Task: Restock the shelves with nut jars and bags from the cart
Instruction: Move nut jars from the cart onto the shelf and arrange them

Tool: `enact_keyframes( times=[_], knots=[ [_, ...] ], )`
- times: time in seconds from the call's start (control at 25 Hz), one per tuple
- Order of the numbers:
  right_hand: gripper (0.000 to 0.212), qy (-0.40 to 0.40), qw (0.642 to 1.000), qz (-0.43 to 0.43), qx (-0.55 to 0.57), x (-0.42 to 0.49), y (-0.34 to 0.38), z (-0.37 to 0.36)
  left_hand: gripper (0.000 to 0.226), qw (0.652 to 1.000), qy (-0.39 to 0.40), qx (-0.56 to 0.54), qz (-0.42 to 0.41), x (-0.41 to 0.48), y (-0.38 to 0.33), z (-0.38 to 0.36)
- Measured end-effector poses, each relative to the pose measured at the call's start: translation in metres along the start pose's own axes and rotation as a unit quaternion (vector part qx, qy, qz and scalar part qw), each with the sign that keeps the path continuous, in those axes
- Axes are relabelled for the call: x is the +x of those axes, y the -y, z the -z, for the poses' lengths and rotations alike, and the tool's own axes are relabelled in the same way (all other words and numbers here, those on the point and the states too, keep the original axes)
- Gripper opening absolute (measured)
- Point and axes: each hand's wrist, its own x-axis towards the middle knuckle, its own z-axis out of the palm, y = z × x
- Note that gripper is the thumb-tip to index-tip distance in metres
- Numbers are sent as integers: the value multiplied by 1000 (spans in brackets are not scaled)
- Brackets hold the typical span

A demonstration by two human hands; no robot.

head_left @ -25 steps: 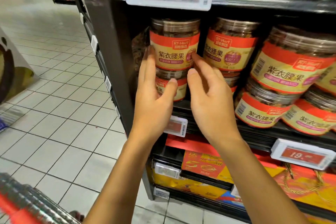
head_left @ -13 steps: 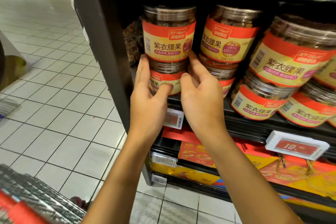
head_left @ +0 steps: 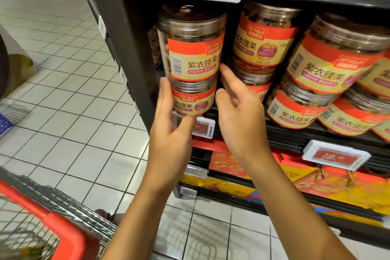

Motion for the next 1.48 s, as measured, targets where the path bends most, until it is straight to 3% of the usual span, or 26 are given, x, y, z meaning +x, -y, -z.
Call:
enact_keyframes(
  times=[0.24,0.36,0.56,0.68,0.96,1.12,1.32,1.48],
  knots=[
    [53,5,998,19,-63,-1,-4,-9,72,999,2,44,-24,-1,0,4],
    [51,-3,1000,17,-9,0,0,-9,69,994,-16,75,-75,3,-9,3],
    [51,-16,999,41,0,-6,6,-13,64,994,-37,65,-82,19,-17,0],
    [48,-34,997,65,-11,-19,0,-6,65,995,-33,56,-72,23,-18,1],
    [56,-33,999,18,30,-3,-6,-9,67,997,-17,46,-56,18,-13,1],
    [57,-36,998,28,46,-3,-9,-18,71,990,-17,127,-51,20,-14,3],
    [59,-54,998,7,40,-10,-14,-27,65,999,-5,39,-3,2,-12,1],
    [58,-49,998,5,42,-6,-12,-31,67,998,2,58,25,11,-9,6]
  ],
)
